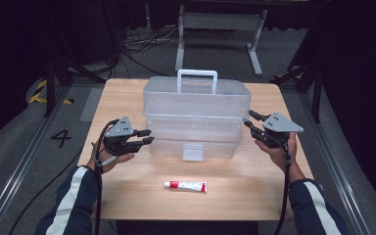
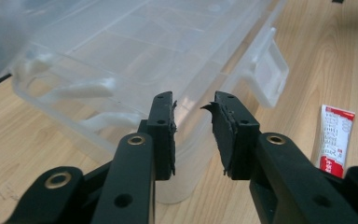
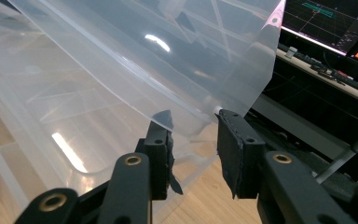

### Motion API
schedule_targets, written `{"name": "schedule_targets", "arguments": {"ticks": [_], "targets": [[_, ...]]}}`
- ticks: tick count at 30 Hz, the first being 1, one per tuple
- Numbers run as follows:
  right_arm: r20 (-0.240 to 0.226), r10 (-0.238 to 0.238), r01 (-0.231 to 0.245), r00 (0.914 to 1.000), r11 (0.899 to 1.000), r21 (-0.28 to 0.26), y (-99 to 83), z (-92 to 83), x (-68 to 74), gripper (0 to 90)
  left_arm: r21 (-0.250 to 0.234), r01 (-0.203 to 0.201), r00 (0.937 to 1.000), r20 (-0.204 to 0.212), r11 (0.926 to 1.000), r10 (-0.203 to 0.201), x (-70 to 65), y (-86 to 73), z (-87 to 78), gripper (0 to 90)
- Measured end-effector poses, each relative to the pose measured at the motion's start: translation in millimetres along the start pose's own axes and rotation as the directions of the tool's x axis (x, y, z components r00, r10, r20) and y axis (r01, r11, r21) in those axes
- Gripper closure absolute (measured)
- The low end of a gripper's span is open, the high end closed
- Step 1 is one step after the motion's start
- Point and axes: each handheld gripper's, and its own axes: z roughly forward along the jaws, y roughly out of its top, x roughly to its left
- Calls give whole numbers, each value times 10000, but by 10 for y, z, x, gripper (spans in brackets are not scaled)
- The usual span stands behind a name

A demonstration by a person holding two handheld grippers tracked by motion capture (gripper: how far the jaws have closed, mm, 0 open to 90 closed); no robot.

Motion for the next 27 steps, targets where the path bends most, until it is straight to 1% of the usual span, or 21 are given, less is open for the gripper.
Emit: {"name": "schedule_targets", "arguments": {"ticks": [2, 5, 6, 7, 9, 13, 14, 17, 20, 22, 24, 25, 26, 27], "targets": [[105, 26, -25, 9999, 10000, -68, 6, 8, 7, 672, 129, -94, 9999, 106, 9999, 93, -19, -4, 37, 677], [217, 53, -49, 9998, 9998, -182, 14, 16, 16, 678, 208, -65, 9996, 270, 9998, 60, -47, -11, 86, 660], [282, 53, -46, 9996, 9997, -227, 17, 18, 18, 681, 263, -137, 9993, 356, 9996, 128, -54, -14, 102, 658], [343, 97, -88, 9994, 9996, -266, 20, 21, 20, 683, 299, -176, 9994, 317, 9994, 167, -62, -16, 122, 650], [464, 90, -73, 9989, 9994, -350, 29, 26, 24, 690, 276, -92, 9992, 381, 9996, 82, -57, -18, 138, 646], [643, 130, -100, 9978, 9988, -472, 42, 34, 24, 692, 253, -91, 9992, 380, 9996, 81, -57, -21, 148, 645], [765, 168, -128, 9969, 9985, -527, 58, 41, 22, 695, 236, -120, 9993, 356, 9996, 111, -61, -23, 160, 640], [835, 275, -224, 9961, 9978, -620, 72, 50, 21, 690, 250, -114, 9993, 365, 9996, 104, -63, -21, 175, 635], [1109, 278, -208, 9934, 9977, -639, 106, 73, 25, 692, 286, -157, 9992, 365, 9995, 146, -66, -15, 206, 634], [1166, 276, -201, 9928, 9977, -647, 114, 79, 24, 692, 313, -177, 9992, 358, 9994, 165, -66, -12, 212, 633], [1415, 341, -248, 9894, 9975, -669, 143, 102, 27, 698, 325, -195, 9992, 356, 9993, 184, -66, -9, 228, 632], [1415, 341, -248, 9894, 9975, -669, 143, 102, 27, 698, 331, -187, 9992, 360, 9993, 175, -67, -8, 236, 632], [1408, 371, -276, 9893, 9972, -691, 151, 107, 23, 699, 373, -240, 9991, 357, 9990, 227, -67, -3, 247, 633], [1494, 520, -407, 9874, 9962, -776, 163, 119, 19, 702, 384, -234, 9992, 343, 9990, 221, -69, -2, 253, 633]]}}
